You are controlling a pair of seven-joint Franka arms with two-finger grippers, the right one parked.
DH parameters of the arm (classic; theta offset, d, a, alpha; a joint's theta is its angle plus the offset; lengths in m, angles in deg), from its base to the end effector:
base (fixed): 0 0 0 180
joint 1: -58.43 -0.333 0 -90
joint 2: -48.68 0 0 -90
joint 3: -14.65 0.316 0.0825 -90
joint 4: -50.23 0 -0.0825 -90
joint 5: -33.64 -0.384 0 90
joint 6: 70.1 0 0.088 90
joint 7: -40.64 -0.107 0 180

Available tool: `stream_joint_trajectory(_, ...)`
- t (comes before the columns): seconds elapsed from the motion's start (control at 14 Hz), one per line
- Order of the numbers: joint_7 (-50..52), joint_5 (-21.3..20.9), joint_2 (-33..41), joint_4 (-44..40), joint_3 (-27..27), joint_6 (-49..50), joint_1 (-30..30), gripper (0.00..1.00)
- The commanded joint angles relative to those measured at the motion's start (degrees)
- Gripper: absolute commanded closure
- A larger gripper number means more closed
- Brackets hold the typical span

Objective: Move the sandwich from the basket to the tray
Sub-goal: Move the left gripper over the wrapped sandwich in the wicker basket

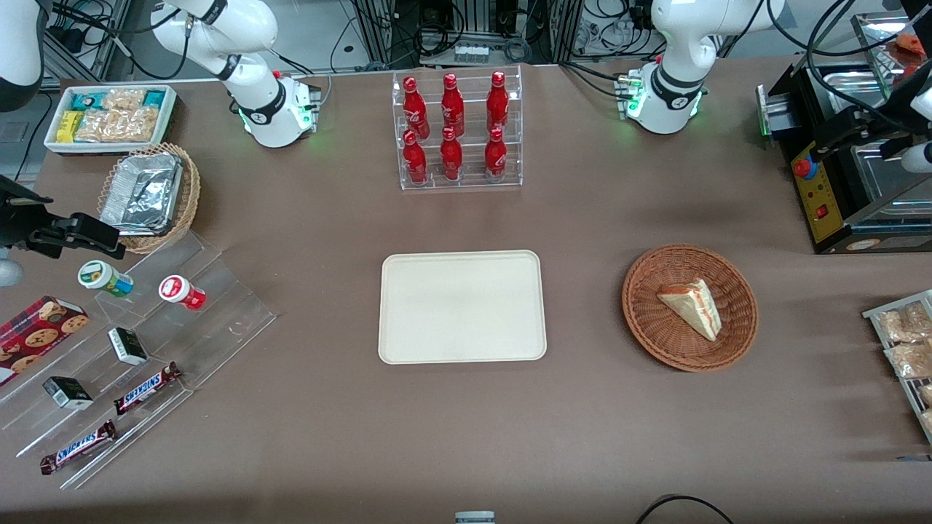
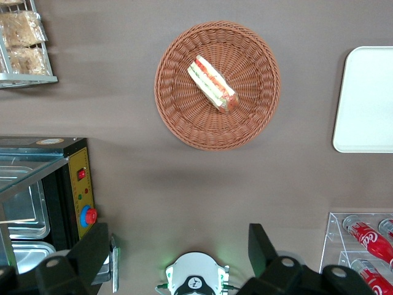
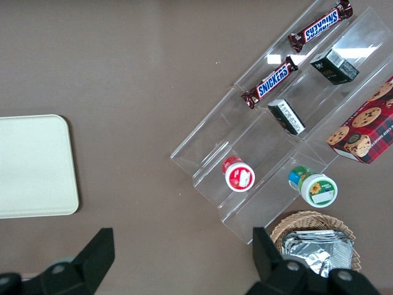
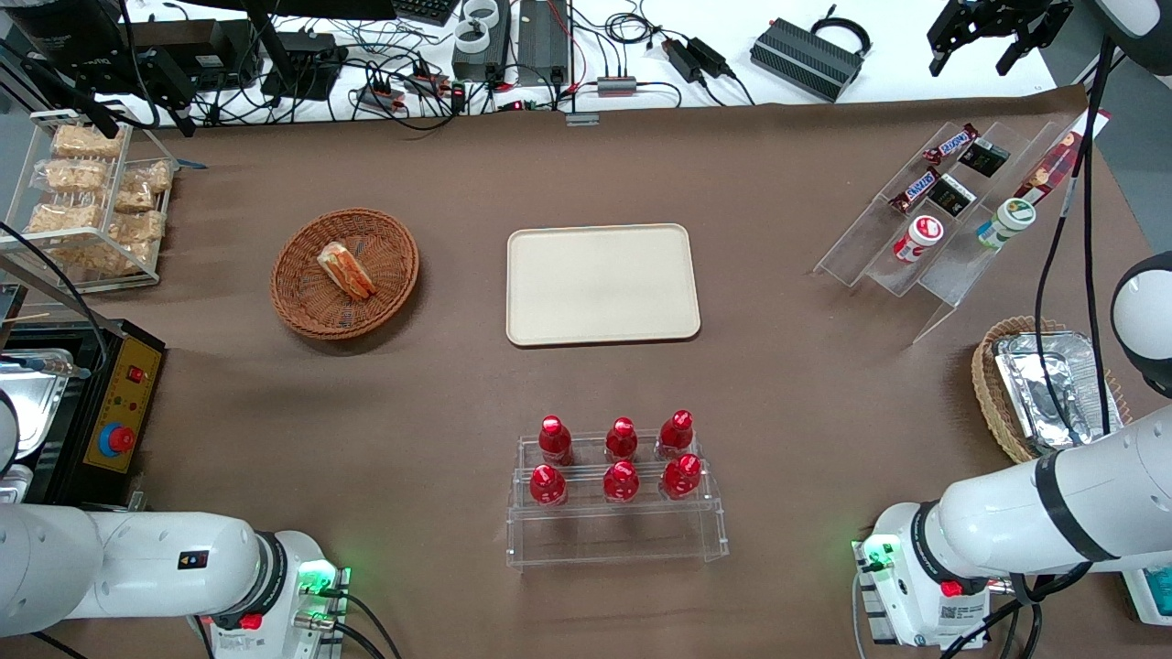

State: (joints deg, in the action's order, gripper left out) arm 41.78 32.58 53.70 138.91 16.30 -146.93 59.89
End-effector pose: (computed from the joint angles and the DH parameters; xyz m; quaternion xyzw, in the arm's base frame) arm 0.5017 0.0047 0.6627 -0.9981 -0.0130 0.0595 0.0084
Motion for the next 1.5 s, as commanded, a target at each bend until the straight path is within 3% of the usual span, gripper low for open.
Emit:
stream_joint_trajectory(0.0,-0.2,-0.1,-1.4,-1.9,0.3,1.1,-0.1,0.00)
stream_joint_trajectory(0.29,1.0,-0.3,-5.4,-0.4,-0.3,-0.9,0.6,0.00)
stream_joint_trajectory(0.57,9.8,-2.3,-9.1,2.4,-0.5,-7.3,0.6,0.00)
stream_joint_trajectory(1.21,35.9,-5.6,-5.5,33.0,-0.9,-39.7,3.0,0.00)
stream_joint_trajectory(1.43,42.5,-5.2,-5.5,38.0,-0.9,-49.2,3.0,0.00)
